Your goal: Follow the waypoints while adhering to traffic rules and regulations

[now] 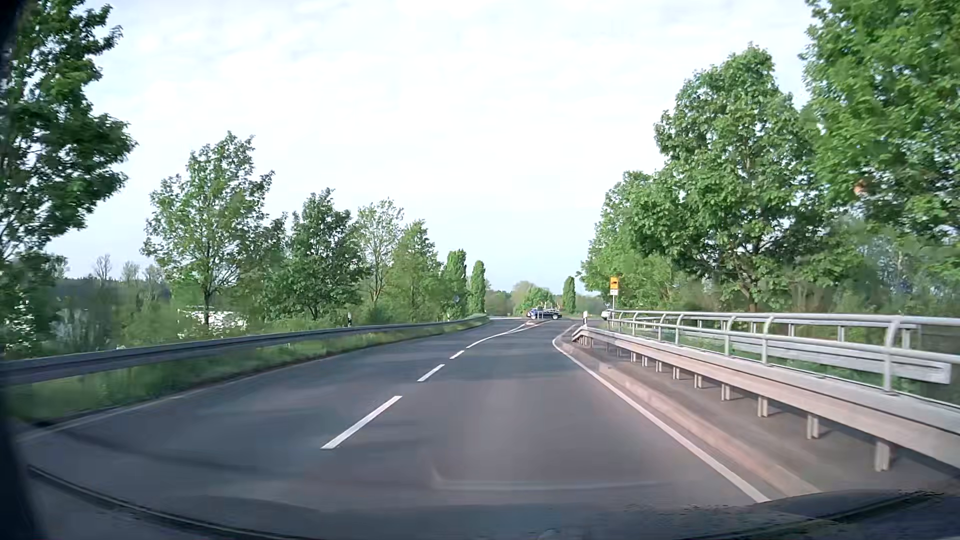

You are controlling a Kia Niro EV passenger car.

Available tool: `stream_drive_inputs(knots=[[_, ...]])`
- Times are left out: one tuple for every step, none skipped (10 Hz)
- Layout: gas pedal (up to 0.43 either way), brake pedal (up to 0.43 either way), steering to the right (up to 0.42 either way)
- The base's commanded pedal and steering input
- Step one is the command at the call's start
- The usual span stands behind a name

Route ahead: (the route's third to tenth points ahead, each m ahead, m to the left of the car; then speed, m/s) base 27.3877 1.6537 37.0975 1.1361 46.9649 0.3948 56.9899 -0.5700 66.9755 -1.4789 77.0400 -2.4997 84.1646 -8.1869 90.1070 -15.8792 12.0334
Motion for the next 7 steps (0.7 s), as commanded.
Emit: stream_drive_inputs(knots=[[0.0,0.0,0.003],[0.0,0.0,0.002],[0.0,0.0,0.002],[0.0,0.0,0.001],[0.0,0.0,0.0],[0.0,0.0,0.0],[0.0,0.0,0.0]])
